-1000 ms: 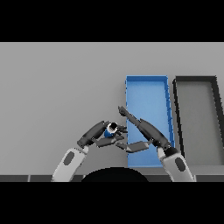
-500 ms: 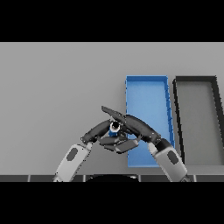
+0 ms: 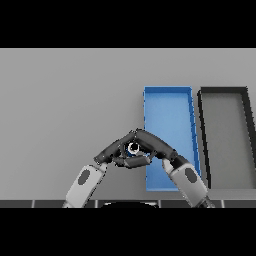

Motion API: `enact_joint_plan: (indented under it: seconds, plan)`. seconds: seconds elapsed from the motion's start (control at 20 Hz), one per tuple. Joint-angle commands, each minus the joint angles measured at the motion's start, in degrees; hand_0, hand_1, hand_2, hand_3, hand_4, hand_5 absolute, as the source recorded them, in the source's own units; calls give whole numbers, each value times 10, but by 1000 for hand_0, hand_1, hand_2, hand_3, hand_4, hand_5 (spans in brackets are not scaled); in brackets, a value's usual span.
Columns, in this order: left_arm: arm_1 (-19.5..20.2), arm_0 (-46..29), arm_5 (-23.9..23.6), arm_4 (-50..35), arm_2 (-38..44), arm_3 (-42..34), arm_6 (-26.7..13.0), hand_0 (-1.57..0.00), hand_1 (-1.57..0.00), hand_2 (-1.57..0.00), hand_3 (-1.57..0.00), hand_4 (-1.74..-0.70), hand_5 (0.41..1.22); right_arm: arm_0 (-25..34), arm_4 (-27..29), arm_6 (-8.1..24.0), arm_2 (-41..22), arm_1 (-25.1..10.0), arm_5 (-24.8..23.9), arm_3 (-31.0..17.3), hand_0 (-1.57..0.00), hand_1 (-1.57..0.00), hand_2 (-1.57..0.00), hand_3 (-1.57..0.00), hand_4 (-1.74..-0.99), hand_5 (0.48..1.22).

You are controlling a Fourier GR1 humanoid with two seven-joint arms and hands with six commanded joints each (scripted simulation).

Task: Pick up the blue pipe and place it into the blue bin.

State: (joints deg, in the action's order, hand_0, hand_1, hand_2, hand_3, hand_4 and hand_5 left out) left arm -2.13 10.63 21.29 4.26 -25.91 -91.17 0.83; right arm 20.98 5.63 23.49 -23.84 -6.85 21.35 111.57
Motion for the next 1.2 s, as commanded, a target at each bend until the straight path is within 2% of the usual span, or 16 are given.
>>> enact_joint_plan:
  seconds: [0.0, 0.05, 0.1, 0.15, 0.2, 0.35, 0.45, 0.5, 0.55, 0.6, 0.7, 0.8, 0.9, 1.05, 1.15]
  plan:
    - [1, -1, 1, 3, 1, 1, 5, -1571, -1571, -1560, -1331, -1703, 1221, -5, -8, -5, -2, 2, -2, 3, -1324, -1330, -1331, -1225, -1481, 869]
    - [-4, -1, 3, 2, 1, 2, 12, -1571, -1571, -1562, -1322, -1711, 1221, -3, -12, -10, -1, 3, -3, 4, -1374, -1378, -1379, -1295, -1475, 940]
    - [-5, 1, 4, 6, 5, 5, 12, -1571, -1571, -1549, -1372, -1717, 1221, -6, -30, -34, -7, 4, -1, 0, -1413, -1417, -1418, -1350, -1474, 996]
    - [-7, 2, 6, 8, 6, 5, 11, -1571, -1571, -1539, -1412, -1722, 1221, -7, -38, -41, -9, 5, 2, 1, -1445, -1448, -1448, -1394, -1477, 1041]
    - [-8, -2, 8, 14, 5, 10, 25, -1571, -1571, -1545, -1396, -1725, 1221, -16, -39, -36, -8, 0, 8, 12, -1470, -1472, -1473, -1429, -1481, 1077]
    - [-11, -1, 4, 19, 8, 9, 33, -1571, -1571, -1558, -1437, -1733, 1221, -22, -29, -14, -6, 35, 9, 10, -1519, -1520, -1521, -1499, -1490, 1147]
    - [-17, 0, 2, 19, 9, 5, 23, -1571, -1571, -1563, -1424, -1734, 1221, -31, -20, -7, -1, 48, 12, 14, -1538, -1539, -1539, -1525, -1493, 1174]
    - [-15, 0, 4, 19, 13, 7, 32, -1571, -1571, -1564, -1434, -1732, 1221, -37, -25, -9, -3, 55, 10, 15, -1545, -1545, -1545, -1534, -1494, 1183]
    - [-17, -3, 3, 25, 11, 3, 28, -1571, -1571, -1566, -1264, -1734, 1221, -44, -22, -16, 1, 57, 12, 17, -1550, -1550, -1550, -1541, -1495, 1191]
    - [-15, -3, 1, 35, 12, 2, 32, -1446, -1368, -1336, -1051, -1629, 1221, -40, -35, -18, 0, 64, 7, 13, -1554, -1554, -1555, -1547, -1496, 1197]
    - [-8, -2, 14, 51, 13, -4, 17, -940, -875, -855, -672, -1406, 1221, -37, -42, -22, 6, 70, 7, 8, -1560, -1560, -1560, -1556, -1497, 1206]
    - [-2, 1, 44, 56, 21, 6, 33, -601, -560, -547, -430, -1250, 1221, -46, -48, -20, 4, 73, 12, 17, -1564, -1564, -1564, -1561, -1498, 1211]
    - [-2, -3, 58, 61, 25, 8, 21, -384, -358, -350, -275, -1134, 1063, -44, -53, -5, 10, 79, 17, 13, -1567, -1567, -1567, -1565, -1498, 1215]
    - [-1, -7, 60, 59, 28, 5, -25, -196, -183, -178, -140, -1031, 848, -46, -60, -25, 16, 87, 20, 17, -1569, -1569, -1569, -1568, -1499, 1218]
    - [-1, -4, 58, 58, 31, 7, -29, -125, -117, -114, -89, -991, 729, -47, -75, -32, 14, 95, 21, 11, -1570, -1570, -1570, -1569, -1499, 1219]
